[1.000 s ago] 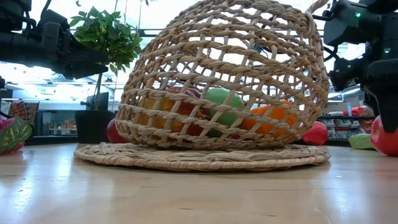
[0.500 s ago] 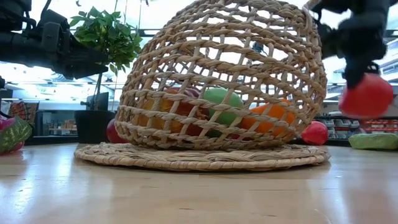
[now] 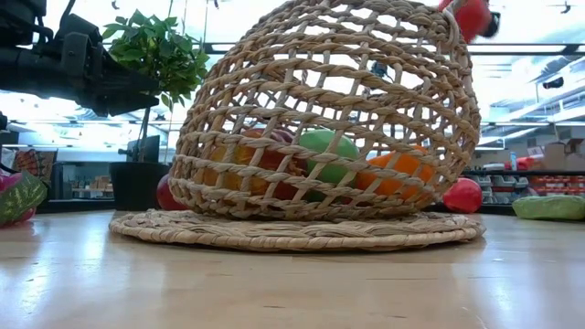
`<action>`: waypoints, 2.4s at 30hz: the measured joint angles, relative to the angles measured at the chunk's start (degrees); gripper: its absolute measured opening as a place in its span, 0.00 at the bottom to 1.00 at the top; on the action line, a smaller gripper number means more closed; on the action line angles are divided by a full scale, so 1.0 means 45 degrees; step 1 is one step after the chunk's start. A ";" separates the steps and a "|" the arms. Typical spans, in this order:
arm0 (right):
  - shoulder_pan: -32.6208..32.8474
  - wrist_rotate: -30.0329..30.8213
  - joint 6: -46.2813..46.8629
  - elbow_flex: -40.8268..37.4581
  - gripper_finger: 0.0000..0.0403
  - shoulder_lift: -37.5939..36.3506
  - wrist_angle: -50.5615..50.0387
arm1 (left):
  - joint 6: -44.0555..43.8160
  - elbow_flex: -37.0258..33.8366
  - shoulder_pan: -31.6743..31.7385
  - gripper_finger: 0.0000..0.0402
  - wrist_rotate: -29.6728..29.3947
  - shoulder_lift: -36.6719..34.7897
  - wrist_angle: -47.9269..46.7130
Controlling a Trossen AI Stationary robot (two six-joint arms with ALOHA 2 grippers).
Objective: Build produce basket
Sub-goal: Put the red apple into the brown basket
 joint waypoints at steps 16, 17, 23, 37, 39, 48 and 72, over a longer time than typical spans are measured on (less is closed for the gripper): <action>0.0599 -0.0649 -0.8540 0.0766 0.87 0.0010 0.5054 | 0.0000 0.0000 0.0004 0.99 0.0000 0.0000 0.0000; 0.0677 -0.0649 -0.8919 0.0766 0.87 0.0121 0.5137 | 0.0000 0.0000 0.0000 0.99 0.0000 0.0000 -0.0002; 0.1335 -0.0630 -1.0989 0.0766 0.88 0.0784 0.5742 | 0.0000 0.0000 0.0002 0.99 -0.0002 0.0000 0.0000; 0.2946 0.1269 -1.4495 0.0766 0.88 0.1924 0.6605 | 0.0000 0.0000 0.0000 0.99 0.0000 -0.0001 0.0000; 0.2951 0.1416 -1.4505 0.0766 0.88 0.1984 0.6711 | -0.0005 0.0000 0.0004 0.99 0.0000 -0.0005 0.0000; 0.2626 0.1482 -1.1664 0.0766 0.88 0.2563 0.6780 | -0.0004 0.0000 0.0000 0.99 0.0002 -0.0004 -0.0028; 0.0368 0.0046 0.8096 0.0761 0.88 0.4483 0.7292 | -0.0004 0.0000 0.0000 0.99 -0.0010 -0.0005 -0.0005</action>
